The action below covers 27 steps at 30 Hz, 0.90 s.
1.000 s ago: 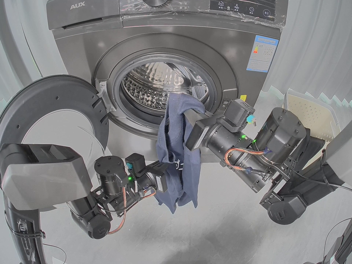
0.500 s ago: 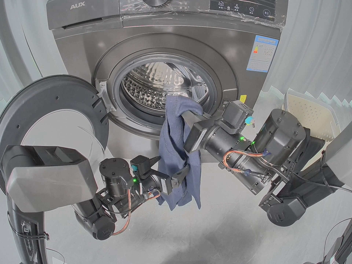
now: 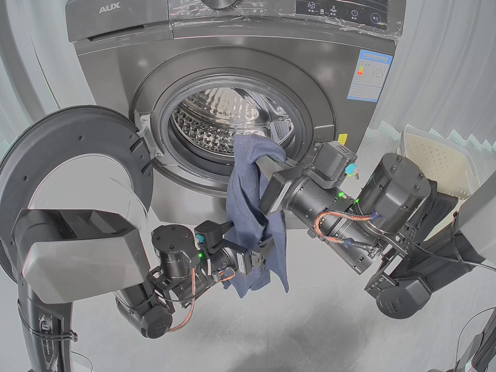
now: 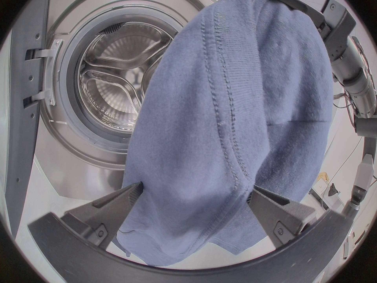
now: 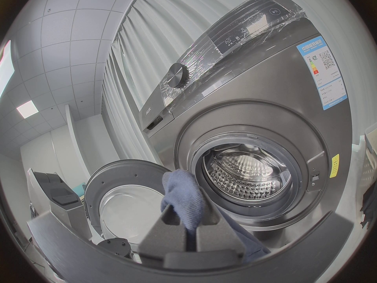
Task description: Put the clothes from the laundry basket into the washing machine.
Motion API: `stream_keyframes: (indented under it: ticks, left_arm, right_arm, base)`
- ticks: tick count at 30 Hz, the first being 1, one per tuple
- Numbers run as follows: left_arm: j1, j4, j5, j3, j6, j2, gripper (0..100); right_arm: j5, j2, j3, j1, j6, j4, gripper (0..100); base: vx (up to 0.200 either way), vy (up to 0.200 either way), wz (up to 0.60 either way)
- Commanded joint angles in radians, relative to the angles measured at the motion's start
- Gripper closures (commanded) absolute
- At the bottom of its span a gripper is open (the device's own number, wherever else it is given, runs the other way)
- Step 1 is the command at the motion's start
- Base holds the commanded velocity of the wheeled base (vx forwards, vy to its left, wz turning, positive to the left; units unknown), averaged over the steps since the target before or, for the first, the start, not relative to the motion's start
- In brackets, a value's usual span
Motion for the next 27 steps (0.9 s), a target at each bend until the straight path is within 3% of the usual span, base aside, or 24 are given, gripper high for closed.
stream_keyframes:
  ticks: [1,4,5,13,15,21,27]
  left_arm:
    - [0.002,0.000,0.005,-0.027,0.003,0.025,0]
    - [0.009,0.000,0.022,-0.027,0.004,0.025,0]
    - [0.011,0.000,0.024,-0.025,0.004,0.025,100]
    - [0.026,-0.005,0.038,-0.021,0.003,-0.001,100]
    - [0.035,-0.005,0.059,-0.010,-0.002,-0.048,100]
    - [0.065,-0.005,0.048,0.082,-0.009,-0.215,100]
    - [0.132,0.000,-0.068,0.206,-0.009,-0.418,100]
  right_arm:
    - [0.000,0.001,0.000,0.000,0.000,-0.001,100]
    - [0.000,0.001,0.000,0.000,0.000,-0.001,100]
    - [0.000,0.001,0.000,0.000,0.000,-0.001,100]
    - [0.000,0.001,0.002,0.000,0.001,-0.007,100]
    - [0.000,-0.005,0.005,-0.009,0.001,-0.007,100]
    - [0.005,-0.063,0.076,-0.044,-0.005,-0.004,100]
    - [0.032,-0.145,0.223,-0.107,-0.009,-0.028,100]
  base:
    - [0.000,0.000,0.00]
    - [0.000,0.000,0.00]
    - [0.000,0.000,0.00]
    - [0.000,0.000,0.00]
    - [0.000,0.000,0.00]
    - [0.000,0.000,0.00]
    - [0.000,0.000,0.00]
